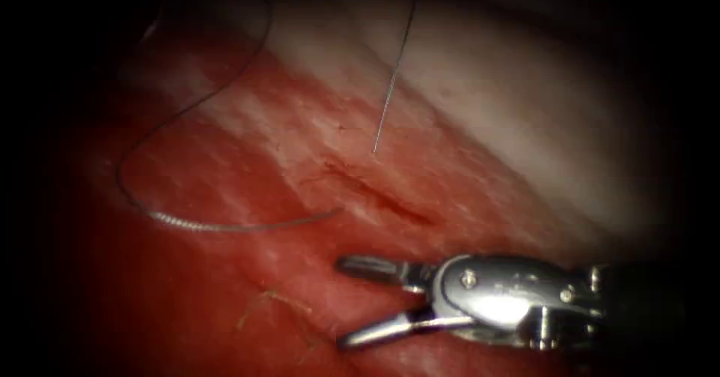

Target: Wound Closure

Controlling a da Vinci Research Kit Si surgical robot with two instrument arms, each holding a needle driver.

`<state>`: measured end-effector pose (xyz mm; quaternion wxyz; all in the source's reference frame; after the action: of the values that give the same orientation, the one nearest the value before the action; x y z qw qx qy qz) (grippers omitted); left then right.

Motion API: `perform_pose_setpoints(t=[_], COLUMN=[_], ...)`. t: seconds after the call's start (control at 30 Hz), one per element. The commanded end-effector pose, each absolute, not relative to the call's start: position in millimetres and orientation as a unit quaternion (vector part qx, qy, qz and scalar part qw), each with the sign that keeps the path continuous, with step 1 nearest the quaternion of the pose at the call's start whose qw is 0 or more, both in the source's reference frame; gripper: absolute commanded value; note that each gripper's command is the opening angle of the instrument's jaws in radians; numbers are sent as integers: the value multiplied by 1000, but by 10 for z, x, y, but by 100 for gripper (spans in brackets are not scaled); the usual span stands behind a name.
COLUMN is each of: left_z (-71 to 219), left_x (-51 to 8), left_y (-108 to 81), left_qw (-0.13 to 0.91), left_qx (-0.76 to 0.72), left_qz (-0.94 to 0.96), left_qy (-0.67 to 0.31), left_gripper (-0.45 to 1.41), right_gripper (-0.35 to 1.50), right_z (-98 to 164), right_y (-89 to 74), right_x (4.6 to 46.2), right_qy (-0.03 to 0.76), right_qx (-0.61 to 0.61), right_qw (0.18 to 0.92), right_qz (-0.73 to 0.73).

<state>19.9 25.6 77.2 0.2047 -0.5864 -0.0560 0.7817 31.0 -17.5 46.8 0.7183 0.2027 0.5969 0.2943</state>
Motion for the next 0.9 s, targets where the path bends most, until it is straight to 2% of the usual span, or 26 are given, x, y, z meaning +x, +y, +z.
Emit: perform_pose_setpoints(t=[0.03, 0.2, 0.47, 0.5, 0.53, 0.57, 0.6, 0.63, 0.9], left_z=[781, 783, 786, 786, 787, 788, 789, 790, 798], left_x=[195, 197, 196, 196, 196, 196, 196, 195, 189], left_y=[254, 248, 248, 248, 248, 248, 248, 248, 249], left_qw=[206, 209, 210, 210, 210, 212, 212, 211, 212], left_qx=[-585, -580, -580, -580, -580, -579, -579, -579, -577], left_qz=[783, 785, 785, 785, 785, 785, 785, 785, 786], left_qy=[-55, -52, -55, -55, -54, -57, -56, -56, -61], left_gripper=[-45, -45, -45, -45, -45, -45, -45, -45, -45], right_gripper=[113, 109, 106, 101, 88, 49, -1, -35, -35], right_z=[487, 524, 601, 605, 609, 612, 614, 614, 582], right_y=[-172, -153, -153, -155, -158, -161, -163, -165, -168], right_x=[311, 315, 353, 355, 357, 357, 357, 356, 342], right_qy=[595, 591, 573, 573, 576, 580, 581, 582, 566], right_qx=[197, 177, 156, 154, 158, 165, 169, 169, 211], right_qw=[721, 730, 753, 754, 752, 751, 751, 752, 747], right_qz=[295, 295, 283, 282, 277, 268, 264, 259, 277])
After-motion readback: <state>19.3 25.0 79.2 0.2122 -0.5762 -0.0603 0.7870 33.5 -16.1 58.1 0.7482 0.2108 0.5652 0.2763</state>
